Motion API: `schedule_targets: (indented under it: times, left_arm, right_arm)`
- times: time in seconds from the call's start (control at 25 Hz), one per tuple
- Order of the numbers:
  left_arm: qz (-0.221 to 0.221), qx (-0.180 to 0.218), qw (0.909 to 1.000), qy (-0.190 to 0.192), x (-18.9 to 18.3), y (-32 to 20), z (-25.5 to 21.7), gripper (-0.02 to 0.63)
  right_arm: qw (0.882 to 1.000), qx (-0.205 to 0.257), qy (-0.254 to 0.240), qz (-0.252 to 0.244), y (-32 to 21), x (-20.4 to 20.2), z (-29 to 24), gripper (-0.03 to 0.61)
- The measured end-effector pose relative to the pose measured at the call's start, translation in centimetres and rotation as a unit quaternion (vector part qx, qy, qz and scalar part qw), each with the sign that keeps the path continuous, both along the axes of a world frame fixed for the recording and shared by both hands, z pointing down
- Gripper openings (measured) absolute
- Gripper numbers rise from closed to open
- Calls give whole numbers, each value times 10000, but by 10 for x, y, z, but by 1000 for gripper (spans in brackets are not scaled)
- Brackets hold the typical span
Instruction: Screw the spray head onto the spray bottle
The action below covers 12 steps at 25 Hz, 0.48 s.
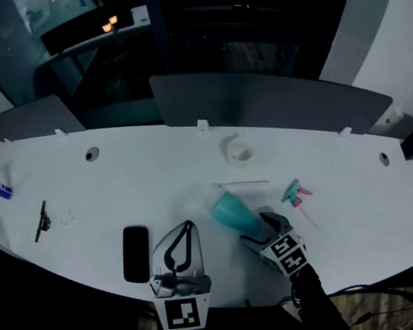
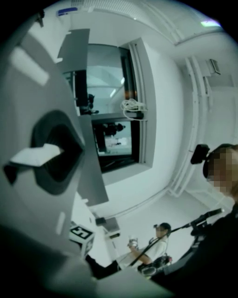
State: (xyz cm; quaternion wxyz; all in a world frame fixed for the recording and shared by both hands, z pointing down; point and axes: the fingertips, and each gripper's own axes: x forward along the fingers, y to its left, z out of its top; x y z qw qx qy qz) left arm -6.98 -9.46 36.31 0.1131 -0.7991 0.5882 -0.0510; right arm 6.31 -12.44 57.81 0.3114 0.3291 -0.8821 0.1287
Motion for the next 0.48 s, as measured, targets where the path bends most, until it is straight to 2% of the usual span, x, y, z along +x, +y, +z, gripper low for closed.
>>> schedule_targets:
  times: [0.16, 0.24, 0.28, 0.48]
  left_arm:
    - [-172, -49, 9998, 42, -7, -3, 2, 5]
    - [-191, -141, 9997, 29, -8, -3, 5, 5]
    - [-180, -180, 9997, -3, -7, -3, 6, 5]
    - [-7, 15, 9999, -138, 2, -5, 2, 5]
  right_arm:
    - [9993, 23, 314, -179, 2, 0, 9, 347]
    - [9990, 136, 376, -190, 2, 3, 8, 251]
    - [9993, 166, 308, -145, 1, 4, 6, 185]
    - [9991, 387, -172, 98, -5, 10, -14, 164]
